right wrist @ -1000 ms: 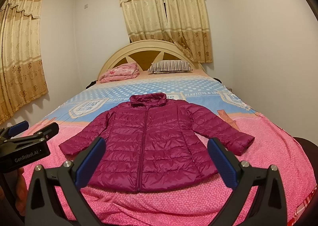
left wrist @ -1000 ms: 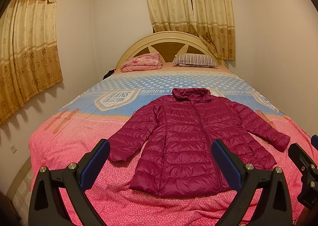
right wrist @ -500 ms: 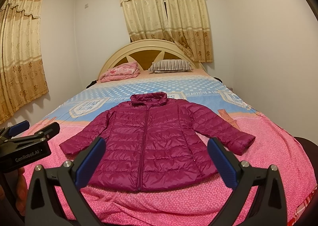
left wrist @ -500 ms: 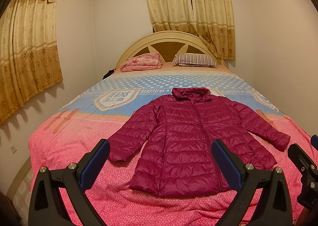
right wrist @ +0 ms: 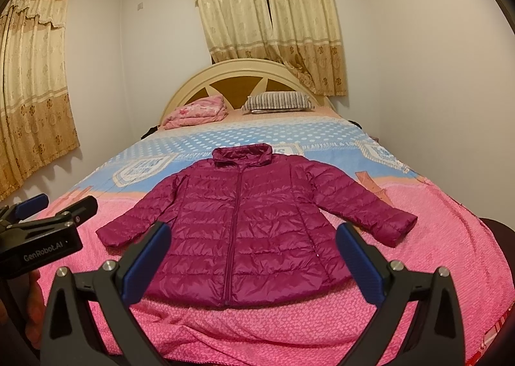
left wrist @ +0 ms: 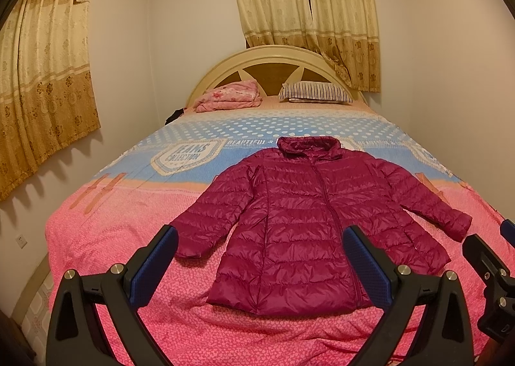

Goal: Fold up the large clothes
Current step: 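Grasp the cuff of the sleeve nearest the right gripper, then fold the held sleeve across the jacket body and open the right gripper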

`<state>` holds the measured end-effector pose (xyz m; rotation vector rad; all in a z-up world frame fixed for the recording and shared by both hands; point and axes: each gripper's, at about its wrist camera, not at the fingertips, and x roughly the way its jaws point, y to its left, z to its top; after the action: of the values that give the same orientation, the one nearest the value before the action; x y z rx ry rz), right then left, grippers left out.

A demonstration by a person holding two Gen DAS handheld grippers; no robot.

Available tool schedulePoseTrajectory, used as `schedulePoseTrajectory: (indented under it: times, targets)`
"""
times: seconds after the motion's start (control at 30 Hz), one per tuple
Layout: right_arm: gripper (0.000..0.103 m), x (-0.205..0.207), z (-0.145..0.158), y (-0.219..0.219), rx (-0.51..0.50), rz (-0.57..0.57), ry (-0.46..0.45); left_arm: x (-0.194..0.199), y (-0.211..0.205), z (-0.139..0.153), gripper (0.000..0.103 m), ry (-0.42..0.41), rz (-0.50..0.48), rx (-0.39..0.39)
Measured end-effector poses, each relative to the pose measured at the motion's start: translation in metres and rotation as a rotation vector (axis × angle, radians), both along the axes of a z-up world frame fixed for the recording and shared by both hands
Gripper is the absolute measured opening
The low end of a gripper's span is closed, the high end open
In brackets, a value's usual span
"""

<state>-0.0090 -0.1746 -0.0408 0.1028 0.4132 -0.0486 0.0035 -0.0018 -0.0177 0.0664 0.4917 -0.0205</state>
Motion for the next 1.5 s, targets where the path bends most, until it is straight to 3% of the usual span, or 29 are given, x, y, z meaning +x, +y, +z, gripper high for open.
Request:
schedulePoseTrajectory:
  times: [0.23,0.53,0.77,0.93,1.03,1.1,1.27,1.5]
  targets:
    - [0.103,0.02,-0.018,-0.028,0.039,-0.005,0.015,0.045,0.006,-0.022,0.102,0.023,0.051,0.045]
    - [0.103,0.076,-0.076,-0.134,0.158,-0.238,0.19,0.139,0.007,-0.065,0.102,0.1,0.087,0.087]
    - [0.093,0.112,-0.105,-0.227,0.24,-0.424,0.299,0.205,-0.007,-0.093,0.102,0.166,0.08,0.118]
    - [0.081,0.134,-0.13,-0.267,0.298,-0.472,0.378,0.248,-0.01,-0.109,0.102,0.204,0.104,0.154]
    - [0.067,0.143,-0.142,-0.271,0.305,-0.449,0.425,0.27,-0.003,-0.121,0.102,0.241,0.12,0.159]
    - [0.048,0.149,-0.148,-0.273,0.32,-0.414,0.452,0.281,0.001,-0.129,0.102,0.27,0.13,0.157]
    - [0.022,0.159,-0.148,-0.275,0.304,-0.355,0.457,0.29,0.017,-0.132,0.102,0.289,0.152,0.14]
    - [0.015,0.175,-0.114,-0.268,0.183,-0.333,0.401,0.297,0.041,-0.118,0.102,0.267,0.199,0.14]
